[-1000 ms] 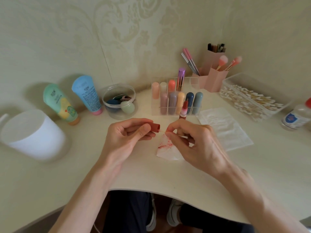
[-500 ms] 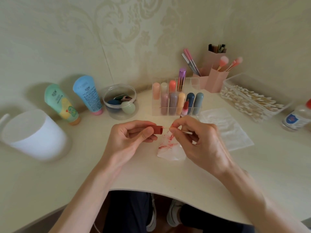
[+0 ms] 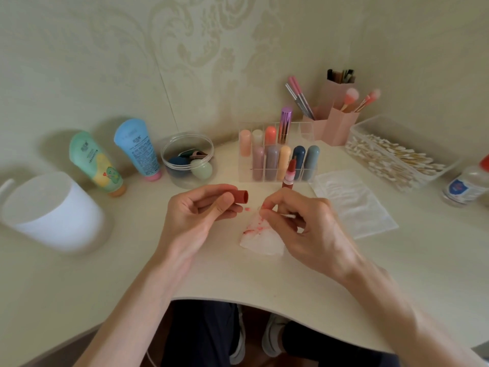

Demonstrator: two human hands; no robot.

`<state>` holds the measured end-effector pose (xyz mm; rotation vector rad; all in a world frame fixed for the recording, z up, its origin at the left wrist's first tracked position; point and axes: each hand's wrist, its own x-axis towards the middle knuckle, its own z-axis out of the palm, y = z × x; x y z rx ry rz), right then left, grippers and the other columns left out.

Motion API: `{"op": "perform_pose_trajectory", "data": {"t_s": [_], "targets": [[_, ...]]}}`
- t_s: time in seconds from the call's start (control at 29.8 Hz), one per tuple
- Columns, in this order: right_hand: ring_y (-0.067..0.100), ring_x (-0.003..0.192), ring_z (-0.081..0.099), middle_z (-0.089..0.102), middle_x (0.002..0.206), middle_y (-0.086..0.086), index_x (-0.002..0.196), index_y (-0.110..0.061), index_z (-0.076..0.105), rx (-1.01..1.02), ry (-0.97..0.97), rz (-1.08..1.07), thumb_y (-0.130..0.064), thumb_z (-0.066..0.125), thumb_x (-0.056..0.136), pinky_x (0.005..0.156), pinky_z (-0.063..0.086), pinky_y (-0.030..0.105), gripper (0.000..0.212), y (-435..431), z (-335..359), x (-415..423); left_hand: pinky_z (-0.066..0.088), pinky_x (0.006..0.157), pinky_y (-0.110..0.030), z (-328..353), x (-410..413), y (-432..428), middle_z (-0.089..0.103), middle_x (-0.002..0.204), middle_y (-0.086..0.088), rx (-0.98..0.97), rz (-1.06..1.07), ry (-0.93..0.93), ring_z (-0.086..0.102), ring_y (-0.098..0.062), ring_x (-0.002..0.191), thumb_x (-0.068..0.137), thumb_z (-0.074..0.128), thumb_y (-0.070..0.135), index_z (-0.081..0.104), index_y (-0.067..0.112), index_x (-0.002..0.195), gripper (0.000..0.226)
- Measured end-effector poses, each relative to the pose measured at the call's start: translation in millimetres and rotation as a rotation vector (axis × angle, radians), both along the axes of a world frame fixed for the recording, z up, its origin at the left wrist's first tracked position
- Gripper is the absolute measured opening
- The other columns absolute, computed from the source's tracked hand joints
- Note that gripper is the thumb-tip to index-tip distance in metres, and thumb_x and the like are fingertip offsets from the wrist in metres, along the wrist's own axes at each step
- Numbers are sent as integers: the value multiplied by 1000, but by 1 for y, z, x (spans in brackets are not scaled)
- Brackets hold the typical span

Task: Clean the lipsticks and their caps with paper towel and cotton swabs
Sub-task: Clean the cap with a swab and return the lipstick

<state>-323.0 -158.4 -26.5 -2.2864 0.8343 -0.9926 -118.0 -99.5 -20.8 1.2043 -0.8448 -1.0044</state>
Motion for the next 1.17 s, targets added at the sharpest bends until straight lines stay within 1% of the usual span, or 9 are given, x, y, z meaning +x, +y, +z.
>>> {"op": "perform_pose_trajectory", "data": {"t_s": [0.07, 0.2, 0.37, 0.44, 0.64, 0.77, 0.94, 1.04, 1.17], "targets": [[16, 56, 54, 50, 61, -14, 100, -18, 69, -5, -49, -39, -21, 69, 101, 58, 44, 24, 4, -3, 1, -1, 60, 74, -22, 0, -1, 0, 80, 95, -12, 3, -2, -10, 77, -22, 80, 84, 71, 15, 76, 5, 104, 22], [12, 55, 47, 47, 62, -16, 100, -18, 69, -57, -50, -98, -22, 70, 100, 59, 36, 16, 4, -3, 4, -2, 60, 72, -22, -1, -1, 0, 80, 91, -12, 5, -14, -24, 77, -21, 76, 82, 71, 17, 76, 7, 102, 23], [2, 58, 50, 58, 70, -15, 102, -17, 72, -144, -26, -118, -27, 69, 101, 59, 43, 18, 10, -2, 0, 0, 60, 70, -22, -1, -3, -1, 80, 88, -11, 2, -40, -39, 76, -19, 73, 80, 72, 15, 76, 7, 99, 21], [4, 58, 50, 59, 68, -14, 102, -17, 72, -164, -7, -112, -26, 69, 101, 57, 46, 23, 9, -2, 0, 0, 60, 70, -21, -1, -2, -1, 80, 89, -11, 6, -38, -33, 77, -19, 74, 80, 72, 15, 76, 8, 99, 21], [8, 51, 39, 35, 56, -17, 96, -13, 72, -46, -7, 10, -13, 72, 99, 58, 32, 9, 3, 0, 3, 0, 60, 71, -22, -3, -1, -1, 80, 89, -12, 9, -41, -42, 77, -20, 76, 81, 73, 16, 77, 9, 99, 20], [11, 52, 39, 44, 58, -8, 97, -14, 72, 20, -82, -11, -15, 72, 99, 58, 31, 10, 2, 1, 5, -1, 60, 71, -23, -3, -2, -1, 80, 91, -11, 4, -57, -63, 77, -20, 75, 82, 71, 17, 77, 8, 100, 20], [11, 54, 49, 51, 61, -17, 98, -19, 70, -31, -55, -99, -19, 72, 99, 59, 34, 12, 2, 0, 2, 0, 60, 71, -23, -4, -1, -1, 80, 91, -12, 10, -62, -90, 76, -21, 75, 82, 72, 16, 76, 3, 103, 24], [16, 54, 47, 47, 57, -10, 98, -20, 69, -30, -8, -91, -23, 70, 101, 56, 37, 19, 4, -1, -1, 0, 60, 71, -23, -3, -1, -1, 80, 91, -13, 11, -42, -71, 77, -21, 75, 81, 73, 15, 77, 5, 101, 23], [11, 51, 39, 36, 55, -15, 95, -15, 71, -20, 2, -5, -15, 71, 100, 56, 31, 11, 5, 1, 2, 1, 60, 71, -22, -3, -1, 0, 80, 89, -13, 4, -34, -54, 77, -20, 76, 80, 73, 15, 77, 8, 99, 22]]}}
